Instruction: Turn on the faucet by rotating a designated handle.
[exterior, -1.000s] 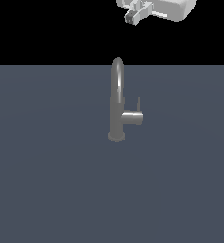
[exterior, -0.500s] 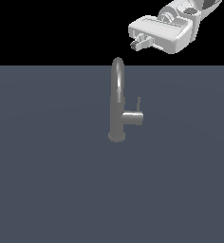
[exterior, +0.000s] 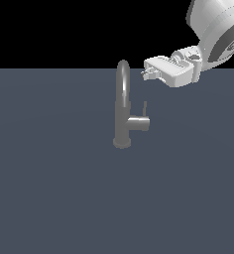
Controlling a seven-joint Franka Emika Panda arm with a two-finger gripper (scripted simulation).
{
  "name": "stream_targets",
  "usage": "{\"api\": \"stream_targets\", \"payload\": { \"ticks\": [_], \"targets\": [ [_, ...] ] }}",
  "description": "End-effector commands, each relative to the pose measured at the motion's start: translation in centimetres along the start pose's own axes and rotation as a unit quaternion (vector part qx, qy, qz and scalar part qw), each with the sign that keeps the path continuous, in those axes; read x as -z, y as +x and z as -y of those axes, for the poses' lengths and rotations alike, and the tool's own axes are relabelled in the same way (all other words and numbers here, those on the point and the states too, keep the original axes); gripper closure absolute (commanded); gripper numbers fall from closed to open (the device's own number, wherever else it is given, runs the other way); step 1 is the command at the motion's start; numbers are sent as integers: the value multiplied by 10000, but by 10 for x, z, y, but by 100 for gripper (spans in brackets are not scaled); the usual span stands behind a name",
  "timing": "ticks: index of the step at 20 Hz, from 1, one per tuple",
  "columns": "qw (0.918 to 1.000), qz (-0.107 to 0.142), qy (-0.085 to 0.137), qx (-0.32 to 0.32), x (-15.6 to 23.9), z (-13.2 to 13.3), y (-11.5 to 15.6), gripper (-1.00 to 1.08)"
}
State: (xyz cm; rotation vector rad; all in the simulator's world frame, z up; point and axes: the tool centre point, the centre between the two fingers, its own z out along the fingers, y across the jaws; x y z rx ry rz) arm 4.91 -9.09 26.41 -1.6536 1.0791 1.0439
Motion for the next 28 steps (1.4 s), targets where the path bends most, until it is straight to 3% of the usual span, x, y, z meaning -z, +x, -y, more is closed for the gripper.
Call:
{"api": "stream_targets", "payload": {
  "ticks": [1,7,13,18,28],
  "targets": [
    [9989,254,280,-267,0,1,22,108],
    [9904,749,840,-809,-5,-1,67,108],
    [9802,1065,1201,-1159,-12,-5,95,108],
    [9761,1169,1319,-1271,-15,-6,105,108],
    [9761,1169,1317,-1270,-17,-14,100,108]
  ]
}}
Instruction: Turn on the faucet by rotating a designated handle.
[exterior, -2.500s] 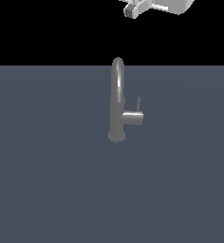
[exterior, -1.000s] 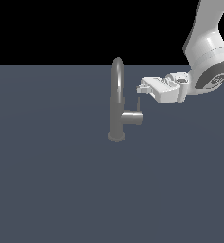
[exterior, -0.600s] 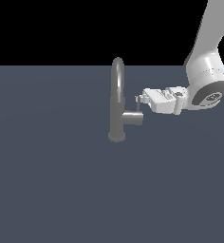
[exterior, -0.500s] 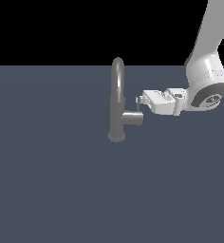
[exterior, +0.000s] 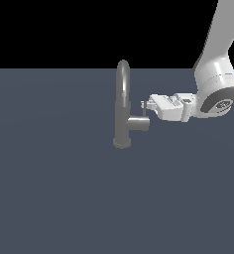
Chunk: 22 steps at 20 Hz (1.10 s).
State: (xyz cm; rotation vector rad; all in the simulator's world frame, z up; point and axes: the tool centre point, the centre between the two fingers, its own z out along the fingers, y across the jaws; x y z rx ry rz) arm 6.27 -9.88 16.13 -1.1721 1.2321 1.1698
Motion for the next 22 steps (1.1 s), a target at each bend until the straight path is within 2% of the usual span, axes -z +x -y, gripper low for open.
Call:
{"api": "stream_targets", "payload": {
  "ticks": [1,17,18,22],
  "targets": [
    [10000,-1,1,1,0,-6,-1,108],
    [10000,-1,1,1,0,-44,-9,108],
    [10000,-12,16,19,-1,-39,-8,108],
    [10000,-9,14,16,-1,-53,-1,108]
  ]
}}
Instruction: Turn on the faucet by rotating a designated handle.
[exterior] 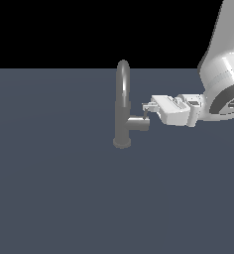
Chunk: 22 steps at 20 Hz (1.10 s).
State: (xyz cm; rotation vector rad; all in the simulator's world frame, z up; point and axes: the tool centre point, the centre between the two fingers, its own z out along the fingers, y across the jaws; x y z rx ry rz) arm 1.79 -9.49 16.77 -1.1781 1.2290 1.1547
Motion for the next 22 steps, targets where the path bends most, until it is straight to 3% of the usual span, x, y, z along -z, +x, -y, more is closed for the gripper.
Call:
{"api": "stream_targets", "payload": {
  "ticks": [1,10,12,22],
  "targets": [
    [10000,15,-11,-47,1,-12,7,108],
    [10000,24,-19,-57,2,-45,24,108],
    [10000,5,-20,58,0,-34,14,108],
    [10000,25,-21,-57,1,-59,80,108]
  ]
}}
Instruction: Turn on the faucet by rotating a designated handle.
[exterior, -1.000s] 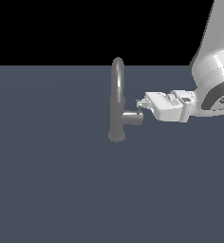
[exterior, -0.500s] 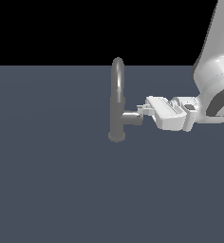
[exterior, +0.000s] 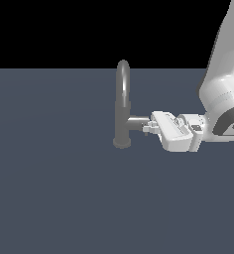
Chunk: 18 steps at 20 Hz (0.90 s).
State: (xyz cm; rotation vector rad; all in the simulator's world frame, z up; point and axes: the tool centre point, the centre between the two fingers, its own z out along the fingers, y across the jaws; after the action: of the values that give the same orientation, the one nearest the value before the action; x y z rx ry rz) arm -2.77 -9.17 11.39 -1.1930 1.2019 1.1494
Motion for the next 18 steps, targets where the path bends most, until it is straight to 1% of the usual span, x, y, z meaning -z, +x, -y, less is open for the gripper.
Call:
{"api": "stream_targets", "payload": {
  "ticks": [1,2,18],
  "targets": [
    [9998,-10,37,-172,2,-13,26,108],
    [10000,5,0,11,0,-1,3,108],
    [9999,-7,32,-144,2,14,62,108]
  ]
}}
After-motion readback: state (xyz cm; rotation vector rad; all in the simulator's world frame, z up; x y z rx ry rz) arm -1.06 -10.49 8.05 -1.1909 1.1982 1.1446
